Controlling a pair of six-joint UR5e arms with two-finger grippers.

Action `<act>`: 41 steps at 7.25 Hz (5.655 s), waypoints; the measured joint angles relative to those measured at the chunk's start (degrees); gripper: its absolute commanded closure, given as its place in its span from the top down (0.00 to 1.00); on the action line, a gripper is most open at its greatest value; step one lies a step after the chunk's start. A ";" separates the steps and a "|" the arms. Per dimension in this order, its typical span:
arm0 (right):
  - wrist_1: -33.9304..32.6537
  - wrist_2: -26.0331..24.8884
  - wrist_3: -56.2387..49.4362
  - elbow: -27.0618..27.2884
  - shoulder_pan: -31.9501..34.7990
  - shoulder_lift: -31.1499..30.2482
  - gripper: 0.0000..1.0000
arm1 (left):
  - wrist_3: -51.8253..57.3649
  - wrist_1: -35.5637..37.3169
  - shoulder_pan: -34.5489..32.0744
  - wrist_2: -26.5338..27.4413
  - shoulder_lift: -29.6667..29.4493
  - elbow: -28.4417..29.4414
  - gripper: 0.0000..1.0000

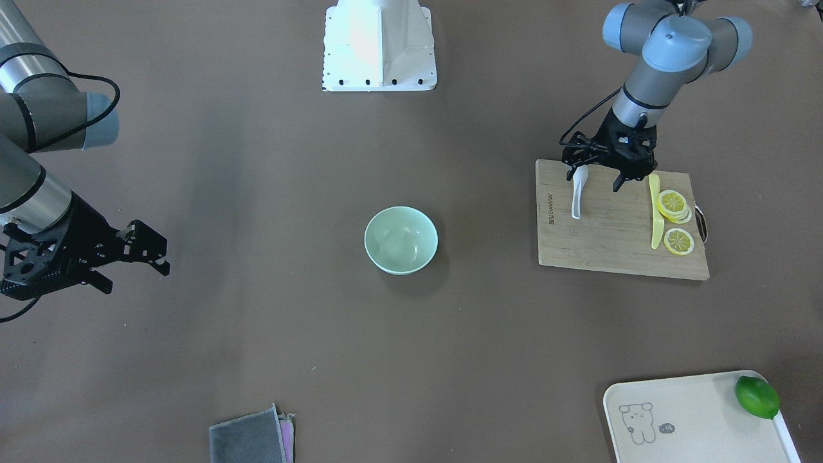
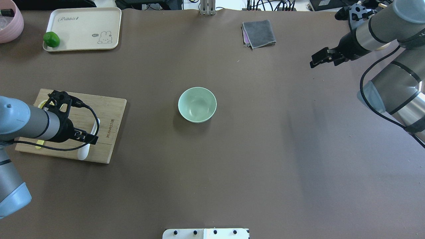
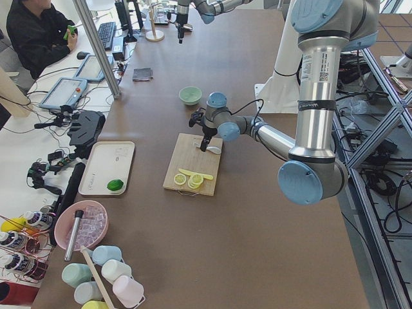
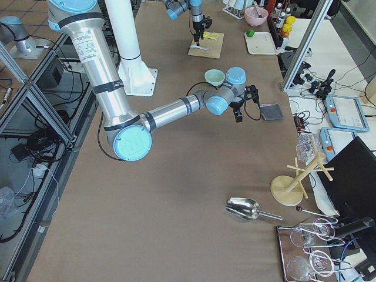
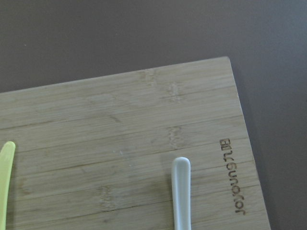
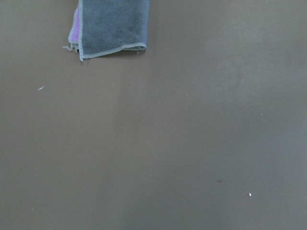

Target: Place spoon in bowl

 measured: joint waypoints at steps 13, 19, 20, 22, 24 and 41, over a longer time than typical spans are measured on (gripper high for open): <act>-25.30 2.44 -11.95 10.38 6.73 -0.25 1.00 | -3.64 0.88 -3.81 -9.59 -5.47 -2.47 0.00; -40.78 -1.69 -36.27 14.16 17.14 -9.33 1.00 | -19.40 8.07 -3.81 -10.53 -36.78 15.35 0.00; -40.79 -1.71 -36.40 14.11 17.32 -9.85 1.00 | -20.13 7.94 -3.43 -10.01 -39.82 18.53 0.00; -40.81 -1.64 -36.34 14.15 17.39 -10.22 1.00 | -22.64 6.88 -1.63 -5.56 -44.68 23.64 0.98; -41.03 -1.62 -36.30 14.28 17.52 -10.15 1.00 | -25.86 4.20 -0.18 -1.38 -45.03 24.92 0.98; -35.02 0.29 -40.07 14.38 27.30 -25.79 1.00 | 41.93 10.43 -55.15 -24.19 3.93 12.28 0.98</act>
